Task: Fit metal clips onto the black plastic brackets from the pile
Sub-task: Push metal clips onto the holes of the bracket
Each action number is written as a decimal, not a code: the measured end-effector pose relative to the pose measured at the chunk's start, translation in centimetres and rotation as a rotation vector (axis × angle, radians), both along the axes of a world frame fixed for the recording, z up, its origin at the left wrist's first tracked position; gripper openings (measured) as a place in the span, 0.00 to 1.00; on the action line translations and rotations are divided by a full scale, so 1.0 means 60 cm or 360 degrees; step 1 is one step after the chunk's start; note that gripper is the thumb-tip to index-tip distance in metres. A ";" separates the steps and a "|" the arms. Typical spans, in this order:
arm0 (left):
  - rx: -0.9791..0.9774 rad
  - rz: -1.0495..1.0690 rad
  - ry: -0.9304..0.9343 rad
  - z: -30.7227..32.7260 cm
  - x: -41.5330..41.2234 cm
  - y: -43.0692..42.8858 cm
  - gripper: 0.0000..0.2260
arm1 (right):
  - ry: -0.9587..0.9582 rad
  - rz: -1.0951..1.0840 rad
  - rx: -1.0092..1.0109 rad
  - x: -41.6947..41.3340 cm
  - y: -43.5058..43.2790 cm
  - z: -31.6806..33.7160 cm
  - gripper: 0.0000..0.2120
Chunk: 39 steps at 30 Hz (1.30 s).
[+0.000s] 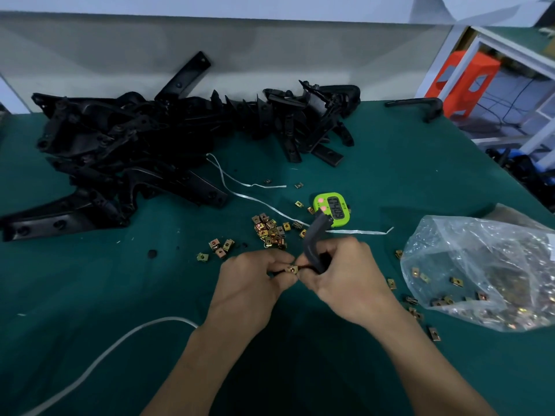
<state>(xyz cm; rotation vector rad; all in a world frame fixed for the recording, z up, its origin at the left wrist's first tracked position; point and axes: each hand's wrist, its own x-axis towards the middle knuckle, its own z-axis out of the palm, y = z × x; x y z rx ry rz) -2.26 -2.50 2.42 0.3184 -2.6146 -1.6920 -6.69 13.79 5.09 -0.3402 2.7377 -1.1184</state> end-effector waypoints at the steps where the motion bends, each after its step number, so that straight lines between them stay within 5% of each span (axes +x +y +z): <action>1: -0.0018 0.0008 -0.0001 0.000 -0.001 -0.001 0.20 | 0.0049 0.0005 0.0014 0.002 -0.002 -0.002 0.02; 6: 0.0031 0.0010 0.0001 0.003 -0.002 -0.003 0.23 | 0.0131 0.0114 0.0024 -0.001 0.004 -0.004 0.09; 10: 0.0099 -0.0092 -0.0088 0.009 -0.007 -0.013 0.17 | 0.0166 0.0206 0.0030 -0.007 0.007 0.002 0.16; 17: 0.0312 -0.0201 -0.0085 0.014 -0.011 -0.039 0.12 | -0.0007 0.0255 -0.0220 -0.005 0.002 0.005 0.04; 28: 0.0729 0.0092 0.0074 0.007 -0.005 -0.016 0.02 | -0.0371 -0.0086 -0.0855 0.000 -0.020 0.000 0.06; 39: 0.0918 -0.0113 0.0178 0.026 0.005 0.003 0.11 | -0.0566 -0.0017 -0.1065 0.007 -0.023 -0.006 0.13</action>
